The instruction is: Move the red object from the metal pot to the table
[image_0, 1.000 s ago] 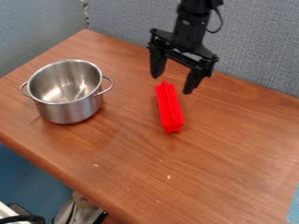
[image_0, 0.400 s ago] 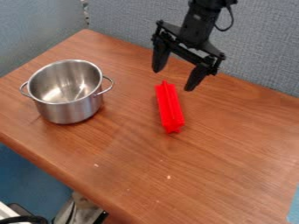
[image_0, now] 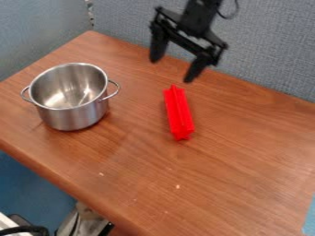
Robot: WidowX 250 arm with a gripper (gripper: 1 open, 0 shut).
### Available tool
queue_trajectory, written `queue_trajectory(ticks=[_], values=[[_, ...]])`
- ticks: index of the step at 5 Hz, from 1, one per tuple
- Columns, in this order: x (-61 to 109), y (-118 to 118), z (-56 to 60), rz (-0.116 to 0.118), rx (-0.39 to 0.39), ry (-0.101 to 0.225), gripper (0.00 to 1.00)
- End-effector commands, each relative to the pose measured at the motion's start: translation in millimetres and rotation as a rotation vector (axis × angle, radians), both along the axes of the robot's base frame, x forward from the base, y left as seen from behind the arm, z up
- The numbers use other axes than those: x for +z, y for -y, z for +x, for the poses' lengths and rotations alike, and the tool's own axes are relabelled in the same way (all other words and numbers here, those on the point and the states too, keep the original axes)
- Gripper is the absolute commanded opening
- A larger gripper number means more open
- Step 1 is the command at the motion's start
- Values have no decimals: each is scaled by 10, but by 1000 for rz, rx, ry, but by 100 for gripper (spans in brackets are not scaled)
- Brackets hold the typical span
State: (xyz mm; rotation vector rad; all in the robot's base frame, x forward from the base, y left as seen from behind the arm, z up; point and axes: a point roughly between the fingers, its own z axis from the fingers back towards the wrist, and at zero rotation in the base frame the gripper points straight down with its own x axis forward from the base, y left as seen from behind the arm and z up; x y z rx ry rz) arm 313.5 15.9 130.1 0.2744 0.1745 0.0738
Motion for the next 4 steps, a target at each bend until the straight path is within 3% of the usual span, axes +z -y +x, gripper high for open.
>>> queue_trajectory(ticks=[1, 2, 3, 4], values=[[290, -142, -54, -6, 74, 92, 100], [248, -109, -22, -47, 110, 82, 100], [148, -50, 48, -34, 39, 47, 100], [109, -93, -31, -35, 34, 44, 100]])
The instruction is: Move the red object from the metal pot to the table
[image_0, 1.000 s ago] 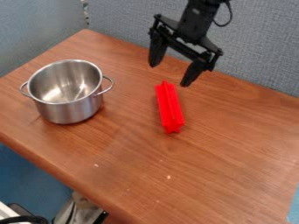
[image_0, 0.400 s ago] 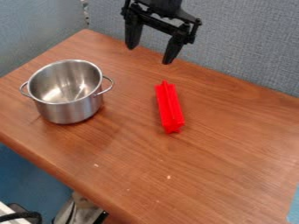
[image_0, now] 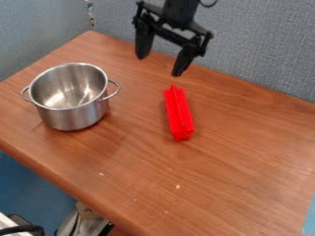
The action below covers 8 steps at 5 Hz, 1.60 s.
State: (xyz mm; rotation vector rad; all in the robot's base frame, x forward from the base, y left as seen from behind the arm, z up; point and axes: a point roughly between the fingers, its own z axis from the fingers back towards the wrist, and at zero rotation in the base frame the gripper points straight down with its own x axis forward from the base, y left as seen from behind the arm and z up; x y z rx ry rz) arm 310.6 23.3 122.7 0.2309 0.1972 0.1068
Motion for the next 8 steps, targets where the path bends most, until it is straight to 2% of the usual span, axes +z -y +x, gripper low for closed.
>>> queue_trajectory(ticks=[1, 2, 4, 6, 8], values=[[170, -66, -87, 7, -12, 67, 100], [166, -112, -140, 4, -22, 77, 100], [94, 260, -242, 25, -61, 101, 100], [45, 358, -186, -56, -182, 22, 100], [381, 168, -210, -89, -20, 77, 100]])
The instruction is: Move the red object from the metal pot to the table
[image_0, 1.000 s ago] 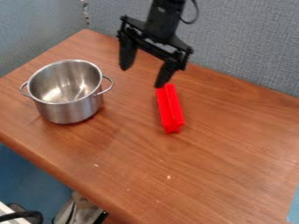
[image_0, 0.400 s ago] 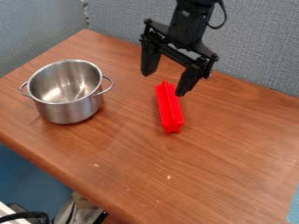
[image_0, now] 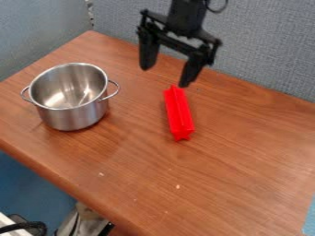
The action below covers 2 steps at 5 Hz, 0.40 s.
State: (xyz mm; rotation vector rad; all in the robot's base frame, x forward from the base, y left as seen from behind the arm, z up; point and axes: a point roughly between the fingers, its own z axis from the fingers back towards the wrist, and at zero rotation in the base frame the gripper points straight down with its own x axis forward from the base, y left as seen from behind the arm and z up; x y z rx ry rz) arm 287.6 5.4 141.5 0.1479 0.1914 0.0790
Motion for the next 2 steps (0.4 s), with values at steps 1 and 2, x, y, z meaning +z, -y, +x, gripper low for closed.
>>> queue_trajectory(ticks=[1, 2], values=[[224, -47, -1, -5, -147, 74, 100], [243, -85, -33, 3, -300, 65, 100]])
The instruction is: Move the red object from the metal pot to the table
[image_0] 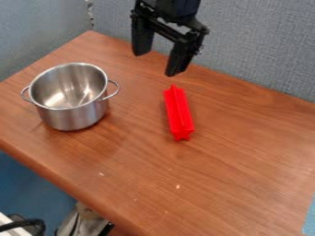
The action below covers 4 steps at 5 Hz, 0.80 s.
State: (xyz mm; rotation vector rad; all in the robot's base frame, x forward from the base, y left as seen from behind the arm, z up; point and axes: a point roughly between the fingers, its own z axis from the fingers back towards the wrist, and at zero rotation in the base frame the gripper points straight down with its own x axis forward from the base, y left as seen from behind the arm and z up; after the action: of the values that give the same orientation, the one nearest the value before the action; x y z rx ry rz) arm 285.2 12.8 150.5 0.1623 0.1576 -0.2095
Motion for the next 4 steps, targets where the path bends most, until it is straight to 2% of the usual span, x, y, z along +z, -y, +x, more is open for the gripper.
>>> queue_trajectory(ticks=[1, 3, 4], values=[[153, -53, -32, 16, -159, 40, 100], [393, -17, -30, -32, -34, 48, 100], [248, 47, -60, -28, 44, 36, 100]])
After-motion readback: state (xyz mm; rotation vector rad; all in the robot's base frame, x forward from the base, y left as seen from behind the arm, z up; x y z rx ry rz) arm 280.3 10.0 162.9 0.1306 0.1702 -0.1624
